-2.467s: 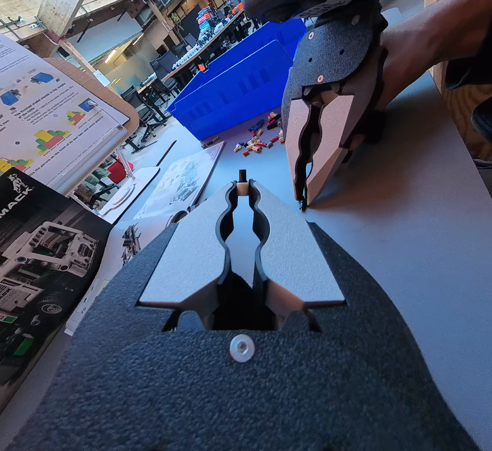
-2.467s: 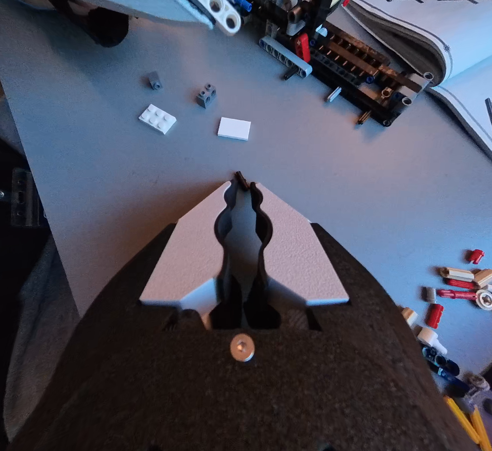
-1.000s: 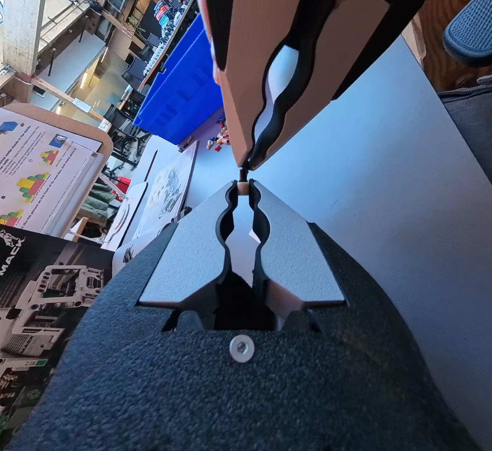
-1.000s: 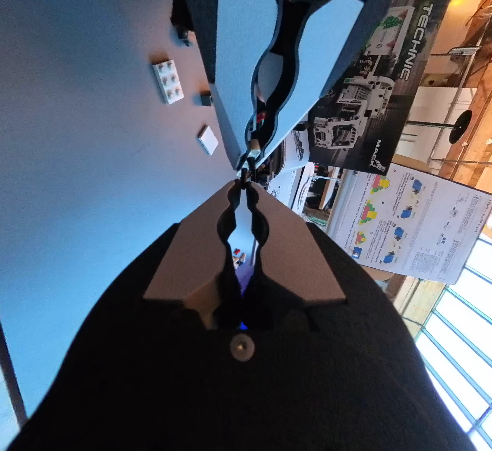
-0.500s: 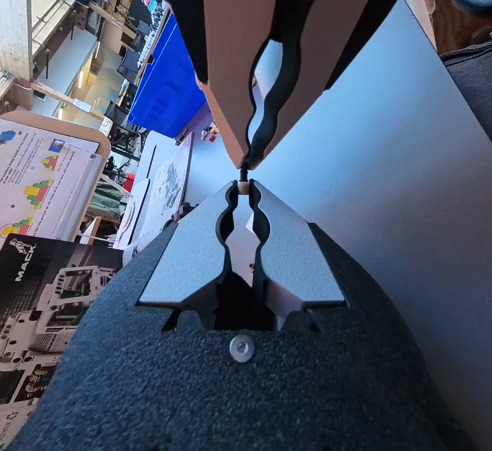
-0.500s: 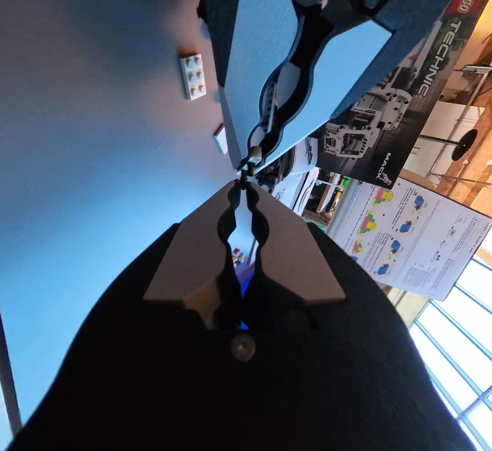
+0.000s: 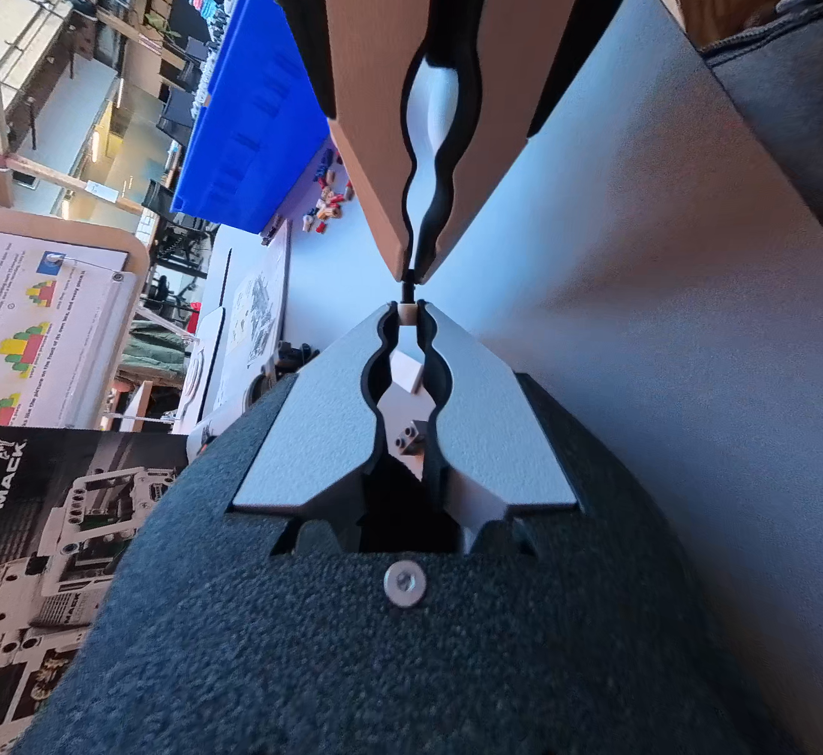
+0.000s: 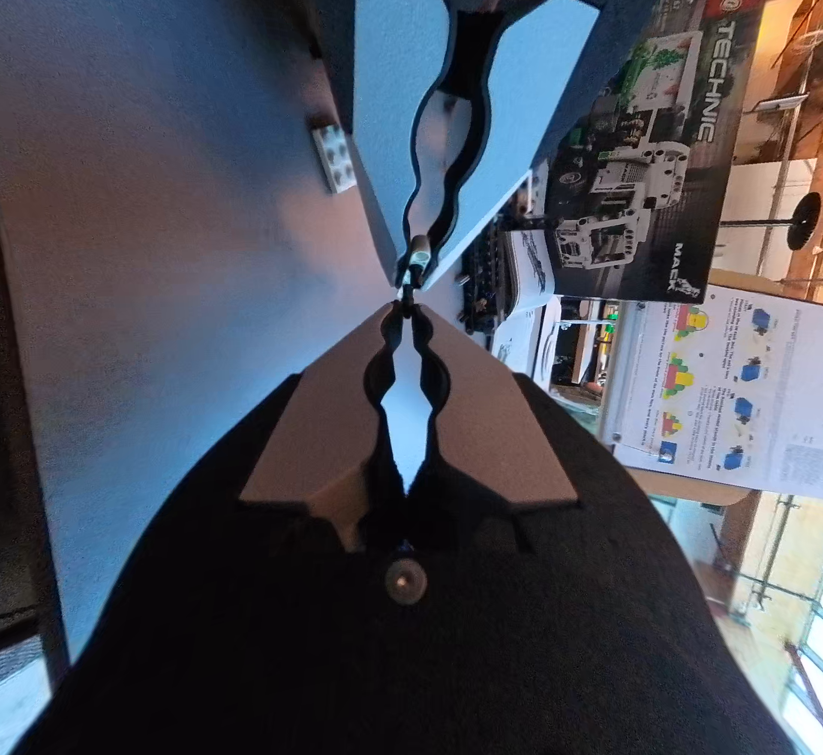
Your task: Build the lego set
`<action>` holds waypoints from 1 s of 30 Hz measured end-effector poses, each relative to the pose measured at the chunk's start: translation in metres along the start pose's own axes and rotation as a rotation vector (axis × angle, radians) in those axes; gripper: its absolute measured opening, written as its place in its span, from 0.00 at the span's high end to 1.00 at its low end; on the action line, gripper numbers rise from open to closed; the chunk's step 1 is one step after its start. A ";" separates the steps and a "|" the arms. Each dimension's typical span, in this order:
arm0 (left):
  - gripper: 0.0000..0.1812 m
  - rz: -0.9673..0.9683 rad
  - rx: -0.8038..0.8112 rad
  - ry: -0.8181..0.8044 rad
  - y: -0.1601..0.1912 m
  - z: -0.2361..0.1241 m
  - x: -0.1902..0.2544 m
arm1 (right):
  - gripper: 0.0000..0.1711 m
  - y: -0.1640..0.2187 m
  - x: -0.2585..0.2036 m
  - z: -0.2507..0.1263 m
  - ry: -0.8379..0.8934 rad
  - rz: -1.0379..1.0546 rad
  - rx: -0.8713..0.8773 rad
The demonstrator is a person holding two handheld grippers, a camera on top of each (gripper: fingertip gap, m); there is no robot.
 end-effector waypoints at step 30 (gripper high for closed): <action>0.96 0.182 -0.045 0.001 0.002 0.005 0.018 | 0.98 0.012 -0.014 0.015 -0.096 0.335 0.135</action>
Point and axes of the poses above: each gripper's, where its closed fingertips meet, z out along the fingers, y out of its underside, x = y × z across the jaws, the point moved 8 cm from there along -z, back along the fingers, and after that the axes turned 13 degrees about -y, right-handed, at the moved point
